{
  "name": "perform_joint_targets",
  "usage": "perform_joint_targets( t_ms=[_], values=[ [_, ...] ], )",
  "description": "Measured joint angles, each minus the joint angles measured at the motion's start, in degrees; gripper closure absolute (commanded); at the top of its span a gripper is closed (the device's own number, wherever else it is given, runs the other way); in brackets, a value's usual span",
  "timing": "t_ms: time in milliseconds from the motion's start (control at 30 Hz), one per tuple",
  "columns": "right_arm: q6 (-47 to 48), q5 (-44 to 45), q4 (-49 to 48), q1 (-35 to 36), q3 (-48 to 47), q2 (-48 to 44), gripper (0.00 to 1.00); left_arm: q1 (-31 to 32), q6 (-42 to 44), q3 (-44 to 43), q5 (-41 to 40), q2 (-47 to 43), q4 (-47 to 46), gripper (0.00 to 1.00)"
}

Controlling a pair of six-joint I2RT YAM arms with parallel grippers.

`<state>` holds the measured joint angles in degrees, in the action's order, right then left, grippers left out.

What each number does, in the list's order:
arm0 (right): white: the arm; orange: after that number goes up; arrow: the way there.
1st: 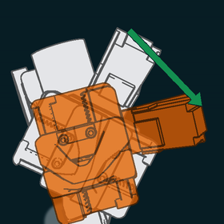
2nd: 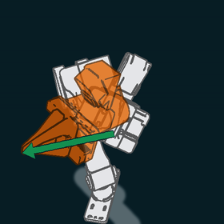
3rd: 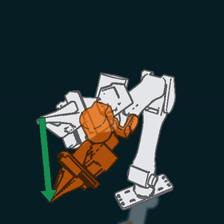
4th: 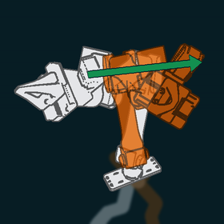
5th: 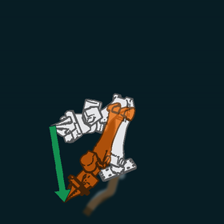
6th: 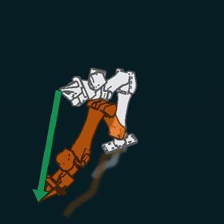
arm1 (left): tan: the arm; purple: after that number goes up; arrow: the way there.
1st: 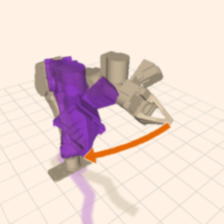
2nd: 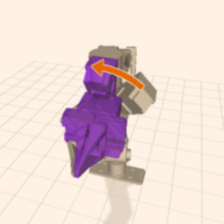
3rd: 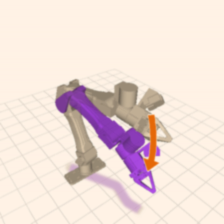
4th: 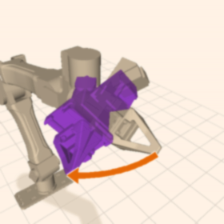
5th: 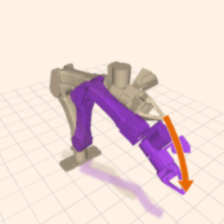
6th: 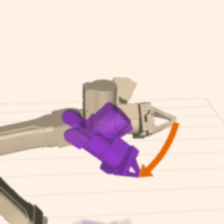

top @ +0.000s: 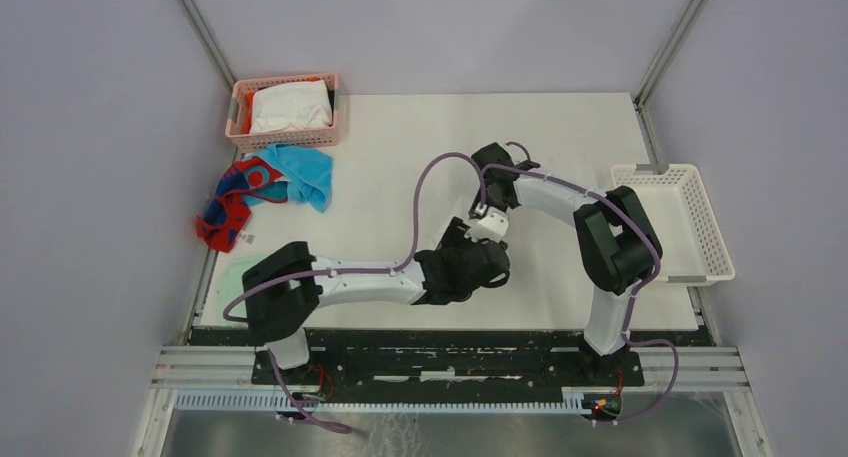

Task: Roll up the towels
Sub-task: Roll the towel at the center of the board.

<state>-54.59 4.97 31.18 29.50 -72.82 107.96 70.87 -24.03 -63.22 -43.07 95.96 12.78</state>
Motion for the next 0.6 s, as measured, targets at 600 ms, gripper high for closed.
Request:
perform_joint_targets(
  t_ms=[600],
  values=[
    [0.98,-1.29,0.37,0.02,-0.22,0.17,0.76,1.53,15.78,-1.62,-8.85,17.77,-7.58,0.45]
  ],
)
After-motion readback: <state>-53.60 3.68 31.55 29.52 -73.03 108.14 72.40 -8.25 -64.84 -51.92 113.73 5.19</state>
